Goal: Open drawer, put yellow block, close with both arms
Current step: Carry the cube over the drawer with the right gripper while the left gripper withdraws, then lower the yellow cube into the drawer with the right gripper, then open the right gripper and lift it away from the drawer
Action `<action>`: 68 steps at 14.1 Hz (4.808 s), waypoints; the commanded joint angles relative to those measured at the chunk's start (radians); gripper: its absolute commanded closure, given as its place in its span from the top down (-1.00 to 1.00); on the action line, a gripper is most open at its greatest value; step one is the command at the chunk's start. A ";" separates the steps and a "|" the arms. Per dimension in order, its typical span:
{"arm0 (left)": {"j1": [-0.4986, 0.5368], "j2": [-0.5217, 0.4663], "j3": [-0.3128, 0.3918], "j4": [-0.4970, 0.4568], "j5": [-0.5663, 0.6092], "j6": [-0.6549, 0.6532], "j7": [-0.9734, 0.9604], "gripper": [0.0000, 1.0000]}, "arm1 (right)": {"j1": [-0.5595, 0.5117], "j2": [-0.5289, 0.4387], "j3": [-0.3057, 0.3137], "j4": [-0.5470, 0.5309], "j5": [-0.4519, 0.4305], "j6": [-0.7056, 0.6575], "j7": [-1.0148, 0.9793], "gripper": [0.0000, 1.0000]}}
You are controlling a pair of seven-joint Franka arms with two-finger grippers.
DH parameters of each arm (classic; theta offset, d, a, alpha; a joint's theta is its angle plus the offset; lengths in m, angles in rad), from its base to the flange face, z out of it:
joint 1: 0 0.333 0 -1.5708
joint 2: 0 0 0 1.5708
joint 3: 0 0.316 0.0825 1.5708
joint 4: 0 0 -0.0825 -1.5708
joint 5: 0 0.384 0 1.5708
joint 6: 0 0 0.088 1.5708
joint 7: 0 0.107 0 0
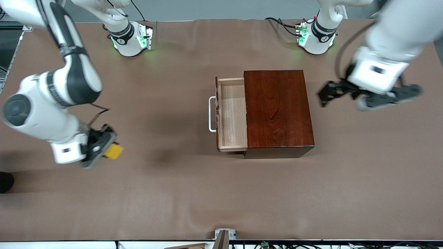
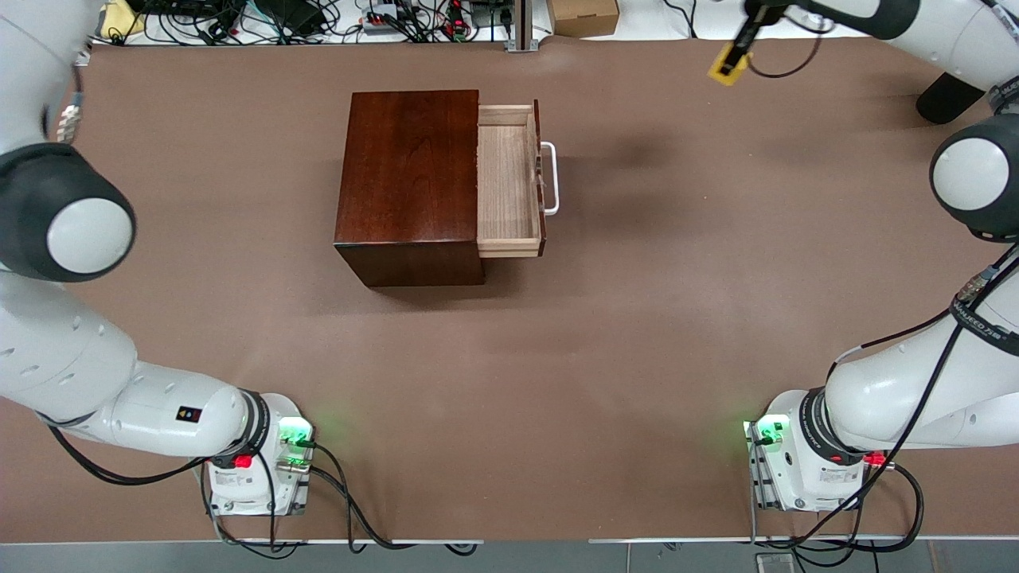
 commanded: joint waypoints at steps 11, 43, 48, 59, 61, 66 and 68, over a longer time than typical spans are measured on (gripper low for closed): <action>0.169 -0.098 -0.006 -0.177 -0.036 0.054 0.430 1.00 | 0.467 0.192 0.081 0.212 -0.330 -0.043 -0.025 -1.00; 0.164 -0.060 -0.011 -0.165 -0.029 0.045 0.377 1.00 | 0.772 0.446 -0.091 0.461 -0.323 0.029 0.311 1.00; 0.155 -0.055 -0.014 -0.159 -0.046 0.045 0.380 1.00 | 0.768 0.415 -0.088 0.466 -0.322 -0.051 0.315 1.00; 0.146 -0.040 -0.069 -0.164 -0.047 0.042 0.401 1.00 | 0.518 0.228 -0.084 0.461 -0.221 -0.244 0.475 1.00; 0.146 -0.027 -0.098 -0.164 -0.093 0.042 0.400 1.00 | 0.405 0.206 -0.084 0.461 -0.190 -0.258 0.475 1.00; 0.143 0.003 -0.239 -0.157 -0.158 0.060 0.441 1.00 | 0.124 0.117 -0.083 0.383 -0.164 -0.246 0.475 1.00; 0.143 0.015 -0.339 -0.154 -0.156 0.079 0.524 1.00 | 0.070 0.078 -0.088 0.372 -0.159 -0.259 0.475 1.00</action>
